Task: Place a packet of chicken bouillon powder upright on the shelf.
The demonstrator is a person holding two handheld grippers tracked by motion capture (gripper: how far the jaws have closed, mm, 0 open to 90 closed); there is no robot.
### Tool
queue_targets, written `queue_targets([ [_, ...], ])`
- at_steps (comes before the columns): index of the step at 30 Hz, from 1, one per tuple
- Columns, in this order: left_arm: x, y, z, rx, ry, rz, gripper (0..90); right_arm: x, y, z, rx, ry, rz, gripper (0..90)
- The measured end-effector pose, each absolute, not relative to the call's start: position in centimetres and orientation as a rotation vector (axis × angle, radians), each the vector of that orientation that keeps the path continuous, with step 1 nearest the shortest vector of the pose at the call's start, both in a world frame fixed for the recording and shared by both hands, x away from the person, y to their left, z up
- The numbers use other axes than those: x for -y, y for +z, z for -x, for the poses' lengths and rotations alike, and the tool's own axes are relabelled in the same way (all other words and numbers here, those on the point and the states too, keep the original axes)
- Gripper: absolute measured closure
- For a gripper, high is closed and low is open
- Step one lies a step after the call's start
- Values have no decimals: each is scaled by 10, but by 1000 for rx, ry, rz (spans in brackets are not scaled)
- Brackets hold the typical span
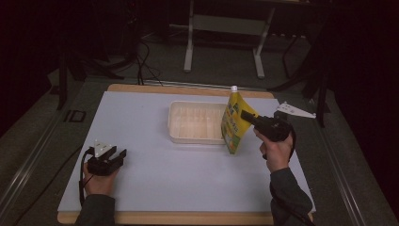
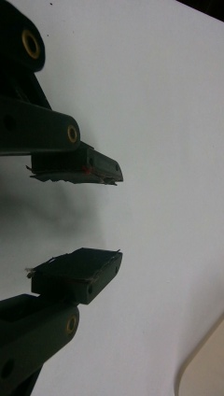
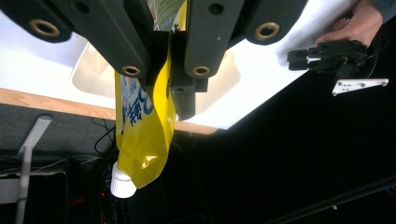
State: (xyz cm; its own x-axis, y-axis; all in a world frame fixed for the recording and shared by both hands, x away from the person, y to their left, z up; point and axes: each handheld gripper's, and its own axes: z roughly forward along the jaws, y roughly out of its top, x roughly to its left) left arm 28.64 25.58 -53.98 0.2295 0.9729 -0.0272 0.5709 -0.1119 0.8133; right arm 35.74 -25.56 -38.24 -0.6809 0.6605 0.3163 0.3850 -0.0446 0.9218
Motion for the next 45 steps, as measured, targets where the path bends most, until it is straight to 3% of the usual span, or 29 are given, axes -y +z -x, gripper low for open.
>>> queue_targets([
  [45, -256, -540, -286, -1431, 701, -1782, 546, 238, -383, -392, -1862, 1734, -1140, 900],
])
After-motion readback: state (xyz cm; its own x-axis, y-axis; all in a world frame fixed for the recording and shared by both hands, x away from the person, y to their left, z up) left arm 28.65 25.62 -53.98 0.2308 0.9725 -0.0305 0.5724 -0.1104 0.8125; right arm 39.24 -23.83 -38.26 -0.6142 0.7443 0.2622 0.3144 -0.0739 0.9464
